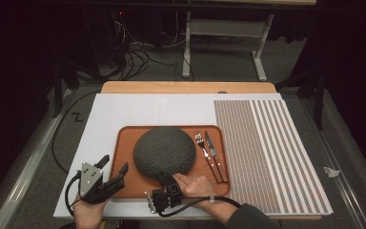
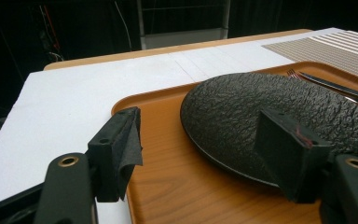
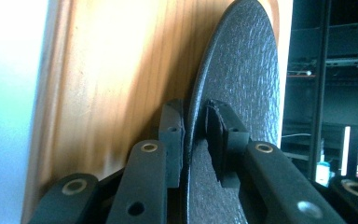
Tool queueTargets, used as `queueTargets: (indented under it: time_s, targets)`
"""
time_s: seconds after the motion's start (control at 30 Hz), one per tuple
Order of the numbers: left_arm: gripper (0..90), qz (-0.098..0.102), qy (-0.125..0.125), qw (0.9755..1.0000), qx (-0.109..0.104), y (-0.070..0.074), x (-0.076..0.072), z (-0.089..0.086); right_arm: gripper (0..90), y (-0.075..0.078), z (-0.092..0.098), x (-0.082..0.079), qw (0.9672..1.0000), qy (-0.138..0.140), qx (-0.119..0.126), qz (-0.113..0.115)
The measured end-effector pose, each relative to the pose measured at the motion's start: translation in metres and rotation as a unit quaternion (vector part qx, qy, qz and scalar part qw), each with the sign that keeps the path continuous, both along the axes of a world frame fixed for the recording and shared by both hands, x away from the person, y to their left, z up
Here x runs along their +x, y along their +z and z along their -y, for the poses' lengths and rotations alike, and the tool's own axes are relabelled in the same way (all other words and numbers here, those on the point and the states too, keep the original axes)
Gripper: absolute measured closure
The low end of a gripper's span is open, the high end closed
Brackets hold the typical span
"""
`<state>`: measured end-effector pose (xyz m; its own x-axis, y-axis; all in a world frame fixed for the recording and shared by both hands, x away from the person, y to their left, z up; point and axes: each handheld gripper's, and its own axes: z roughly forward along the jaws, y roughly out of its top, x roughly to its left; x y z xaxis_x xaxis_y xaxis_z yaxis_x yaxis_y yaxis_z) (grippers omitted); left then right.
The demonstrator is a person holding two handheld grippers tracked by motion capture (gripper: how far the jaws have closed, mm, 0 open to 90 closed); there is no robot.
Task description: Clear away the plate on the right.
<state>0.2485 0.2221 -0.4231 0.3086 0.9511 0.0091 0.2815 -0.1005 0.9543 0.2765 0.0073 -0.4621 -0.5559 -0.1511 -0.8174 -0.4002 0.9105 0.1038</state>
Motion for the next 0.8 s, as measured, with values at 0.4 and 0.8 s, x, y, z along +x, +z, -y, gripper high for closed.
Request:
queueTargets:
  time_s: [0.4,0.8]
  targets:
    - [31.7,0.0,0.0,1.0,0.0,0.0,0.0,0.0001,73.1,0.0061,0.0019,-0.0026,0.9997,0.006,0.016,-0.016]
    - [31.7,0.0,0.002,1.0,0.001,0.0,-0.0001,0.0001,67.8,0.0069,0.007,-0.0085,0.9996,0.006,0.021,-0.017]
